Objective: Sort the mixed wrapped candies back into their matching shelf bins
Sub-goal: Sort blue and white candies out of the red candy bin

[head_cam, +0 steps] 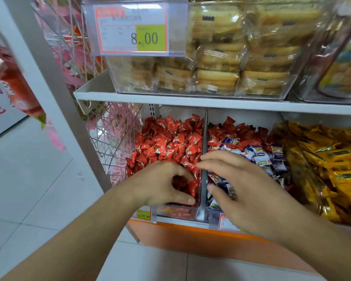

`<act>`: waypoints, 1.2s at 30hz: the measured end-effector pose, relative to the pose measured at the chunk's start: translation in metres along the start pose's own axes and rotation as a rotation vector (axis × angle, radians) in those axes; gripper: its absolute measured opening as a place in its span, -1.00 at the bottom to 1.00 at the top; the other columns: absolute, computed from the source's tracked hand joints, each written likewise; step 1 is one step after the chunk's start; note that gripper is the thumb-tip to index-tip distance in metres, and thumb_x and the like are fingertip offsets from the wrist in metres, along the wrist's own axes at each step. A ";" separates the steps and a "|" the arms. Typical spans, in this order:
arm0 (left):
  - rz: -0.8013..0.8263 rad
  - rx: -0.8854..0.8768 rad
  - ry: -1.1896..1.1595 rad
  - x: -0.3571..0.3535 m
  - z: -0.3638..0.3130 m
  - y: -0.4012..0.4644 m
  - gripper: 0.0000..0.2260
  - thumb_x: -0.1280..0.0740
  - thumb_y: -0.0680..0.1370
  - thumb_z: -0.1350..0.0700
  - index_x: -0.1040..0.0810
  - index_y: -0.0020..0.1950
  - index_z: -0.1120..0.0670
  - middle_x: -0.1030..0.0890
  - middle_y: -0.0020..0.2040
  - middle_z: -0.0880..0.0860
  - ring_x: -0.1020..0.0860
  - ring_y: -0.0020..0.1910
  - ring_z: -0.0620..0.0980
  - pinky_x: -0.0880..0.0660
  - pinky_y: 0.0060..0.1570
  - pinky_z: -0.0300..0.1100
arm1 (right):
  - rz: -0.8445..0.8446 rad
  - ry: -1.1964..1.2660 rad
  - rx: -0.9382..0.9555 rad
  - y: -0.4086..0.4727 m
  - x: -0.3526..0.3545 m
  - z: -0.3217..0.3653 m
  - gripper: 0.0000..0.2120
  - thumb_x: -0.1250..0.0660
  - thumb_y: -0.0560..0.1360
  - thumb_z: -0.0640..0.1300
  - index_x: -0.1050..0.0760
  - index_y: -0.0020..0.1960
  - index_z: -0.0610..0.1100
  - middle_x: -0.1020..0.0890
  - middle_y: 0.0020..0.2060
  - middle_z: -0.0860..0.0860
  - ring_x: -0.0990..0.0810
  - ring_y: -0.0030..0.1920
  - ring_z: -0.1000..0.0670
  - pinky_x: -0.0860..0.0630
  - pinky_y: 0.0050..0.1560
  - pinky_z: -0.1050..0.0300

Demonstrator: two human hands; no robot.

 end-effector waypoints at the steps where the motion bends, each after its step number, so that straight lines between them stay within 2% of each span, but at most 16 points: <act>1: 0.001 0.009 -0.025 -0.002 -0.001 0.001 -0.47 -0.58 0.36 -0.25 -0.58 0.29 -0.22 -0.61 0.16 -0.25 -0.56 0.13 -0.22 -0.49 0.15 -0.28 | -0.004 0.008 -0.008 0.000 0.000 -0.001 -0.59 -0.33 0.62 -0.05 -0.45 0.45 0.17 -0.34 0.36 0.40 -0.22 0.42 0.37 0.02 0.35 0.59; 5: -0.054 -0.025 -0.010 -0.007 -0.007 0.003 -0.62 -0.61 0.37 -0.13 -0.57 0.10 -0.16 -0.64 -0.02 -0.18 -0.60 -0.05 -0.18 -0.57 0.04 -0.12 | -0.004 0.015 -0.011 0.000 -0.001 0.001 -0.61 -0.32 0.62 -0.06 -0.47 0.43 0.16 -0.34 0.35 0.41 -0.27 0.40 0.34 -0.05 0.34 0.57; 8: -0.084 -0.015 -0.006 -0.007 -0.007 0.003 -0.68 -0.62 0.38 -0.11 -0.57 0.02 -0.16 -0.64 -0.11 -0.16 -0.60 -0.13 -0.19 -0.59 -0.04 -0.11 | 0.014 0.017 -0.022 0.000 -0.003 0.001 -0.62 -0.29 0.64 -0.01 -0.46 0.43 0.22 -0.27 0.37 0.44 -0.25 0.41 0.33 -0.06 0.33 0.56; 13: -0.136 0.009 -0.005 -0.008 -0.006 0.004 -0.74 -0.64 0.36 -0.07 -0.65 -0.05 -0.14 -0.60 -0.24 -0.17 -0.55 -0.25 -0.25 -0.50 -0.21 -0.27 | 0.018 0.010 -0.030 0.000 -0.003 0.000 -0.65 -0.26 0.65 0.01 -0.48 0.41 0.23 -0.25 0.39 0.44 -0.24 0.44 0.31 -0.15 0.43 0.40; 16: -0.160 0.025 -0.023 -0.007 -0.005 0.005 -0.78 -0.64 0.38 0.00 -0.68 -0.06 -0.13 -0.56 -0.32 -0.20 -0.52 -0.34 -0.30 -0.36 -0.32 -0.41 | 0.018 0.003 -0.030 0.000 -0.002 0.001 -0.65 -0.25 0.66 0.02 -0.47 0.42 0.23 -0.23 0.40 0.45 -0.22 0.44 0.32 -0.10 0.38 0.47; 19: -0.194 0.053 -0.074 -0.004 -0.004 0.006 -0.79 -0.64 0.39 0.04 -0.70 -0.05 -0.13 -0.60 -0.28 -0.21 -0.54 -0.32 -0.31 -0.39 -0.32 -0.46 | 0.028 0.002 -0.030 0.000 -0.001 0.001 -0.65 -0.24 0.66 0.03 -0.45 0.43 0.25 -0.20 0.40 0.46 -0.19 0.44 0.34 -0.09 0.34 0.50; 22: -0.229 0.062 -0.141 0.005 -0.003 0.005 -0.83 -0.64 0.40 0.06 -0.72 -0.10 -0.12 -0.59 -0.36 -0.28 -0.53 -0.36 -0.36 -0.36 -0.35 -0.50 | 0.031 0.006 -0.024 0.000 -0.001 0.000 -0.64 -0.25 0.66 0.01 -0.45 0.43 0.26 -0.22 0.40 0.46 -0.19 0.44 0.34 -0.09 0.36 0.48; 24: -0.287 0.068 -0.196 0.014 -0.001 0.004 -0.82 -0.65 0.38 0.07 -0.71 -0.16 -0.15 -0.62 -0.31 -0.29 -0.55 -0.35 -0.35 -0.37 -0.33 -0.49 | 0.022 0.017 -0.021 0.000 0.000 -0.001 -0.64 -0.27 0.66 -0.02 -0.47 0.41 0.25 -0.25 0.39 0.45 -0.21 0.44 0.34 -0.09 0.37 0.47; 26: -0.362 0.098 -0.239 0.024 0.004 0.002 -0.81 -0.65 0.38 0.07 -0.70 -0.18 -0.17 -0.67 -0.21 -0.20 -0.59 -0.31 -0.28 -0.42 -0.32 -0.46 | 0.024 0.016 -0.020 0.000 0.000 -0.002 -0.63 -0.28 0.65 -0.04 -0.48 0.41 0.24 -0.26 0.38 0.45 -0.21 0.43 0.35 -0.06 0.35 0.51; 30: -0.535 0.129 -0.257 0.034 0.017 -0.004 -0.83 -0.60 0.45 0.05 -0.67 -0.10 -0.19 -0.67 -0.13 -0.17 -0.60 -0.28 -0.24 -0.42 -0.36 -0.46 | 0.032 0.015 -0.021 0.000 -0.001 -0.003 -0.62 -0.30 0.65 -0.07 -0.49 0.41 0.24 -0.27 0.37 0.46 -0.22 0.43 0.36 -0.05 0.36 0.53; 33: -0.547 0.135 -0.116 0.036 0.020 -0.010 -0.77 -0.52 0.53 0.02 -0.65 0.14 -0.24 -0.64 0.10 -0.18 -0.62 -0.05 -0.27 -0.61 -0.08 -0.29 | 0.032 0.018 -0.019 0.000 0.000 -0.002 -0.62 -0.30 0.64 -0.08 -0.49 0.41 0.24 -0.28 0.37 0.45 -0.24 0.42 0.34 -0.08 0.38 0.50; 35: -0.530 0.070 0.033 0.035 0.017 -0.012 -0.69 -0.50 0.54 0.05 -0.63 0.25 -0.20 -0.58 0.24 -0.20 -0.58 0.10 -0.22 -0.52 0.12 -0.28 | 0.032 0.016 -0.020 0.001 0.000 -0.002 -0.61 -0.30 0.64 -0.09 -0.49 0.41 0.24 -0.28 0.37 0.45 -0.24 0.43 0.34 -0.09 0.38 0.48; 36: -0.527 0.030 0.088 0.035 0.013 -0.012 -0.68 -0.51 0.52 0.07 -0.64 0.25 -0.19 -0.57 0.24 -0.20 -0.56 0.11 -0.21 -0.47 0.15 -0.29 | 0.034 0.016 -0.022 0.001 0.000 -0.002 -0.60 -0.30 0.64 -0.09 -0.48 0.41 0.24 -0.27 0.37 0.45 -0.24 0.42 0.34 -0.10 0.38 0.48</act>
Point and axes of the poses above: each hand's wrist, its own y-axis towards the middle knuckle, its own x-axis out of the back of the hand, z = x × y, the point moved 2 cm from there along y, towards the middle knuckle
